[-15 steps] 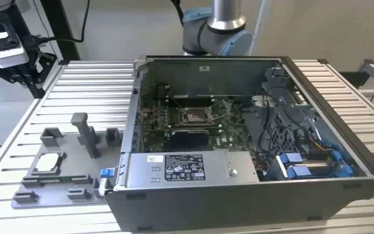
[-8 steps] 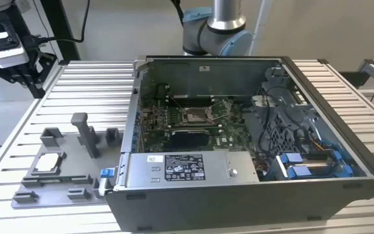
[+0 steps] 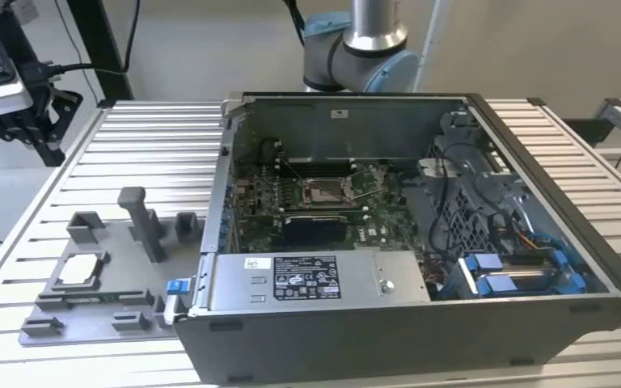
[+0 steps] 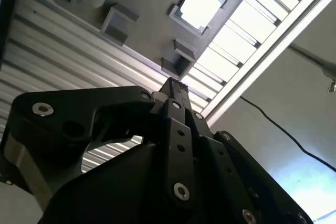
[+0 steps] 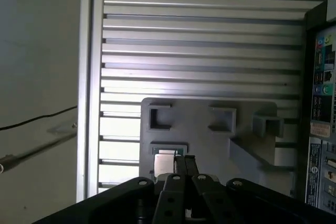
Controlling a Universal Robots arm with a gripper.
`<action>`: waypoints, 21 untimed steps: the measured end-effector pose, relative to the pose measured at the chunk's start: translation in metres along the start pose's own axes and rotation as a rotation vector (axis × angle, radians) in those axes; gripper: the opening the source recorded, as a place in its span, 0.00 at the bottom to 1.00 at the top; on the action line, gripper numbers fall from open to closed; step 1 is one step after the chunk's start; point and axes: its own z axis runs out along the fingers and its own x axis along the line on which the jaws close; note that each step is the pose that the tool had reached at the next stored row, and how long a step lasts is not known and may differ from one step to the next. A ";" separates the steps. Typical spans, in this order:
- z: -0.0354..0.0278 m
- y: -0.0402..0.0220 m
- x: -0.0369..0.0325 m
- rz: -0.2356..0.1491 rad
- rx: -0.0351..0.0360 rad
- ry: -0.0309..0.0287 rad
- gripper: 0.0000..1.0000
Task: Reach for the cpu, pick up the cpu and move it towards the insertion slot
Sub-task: 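Reach for the cpu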
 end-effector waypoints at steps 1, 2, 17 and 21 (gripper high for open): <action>0.0001 -0.0007 0.0000 0.000 0.0000 0.0002 0.00; 0.0004 -0.0016 0.0001 0.000 -0.0001 0.0000 0.00; 0.0020 -0.0259 0.0017 0.002 -0.0047 -0.0011 0.00; 0.0020 -0.0259 0.0016 0.003 -0.0047 -0.0011 0.00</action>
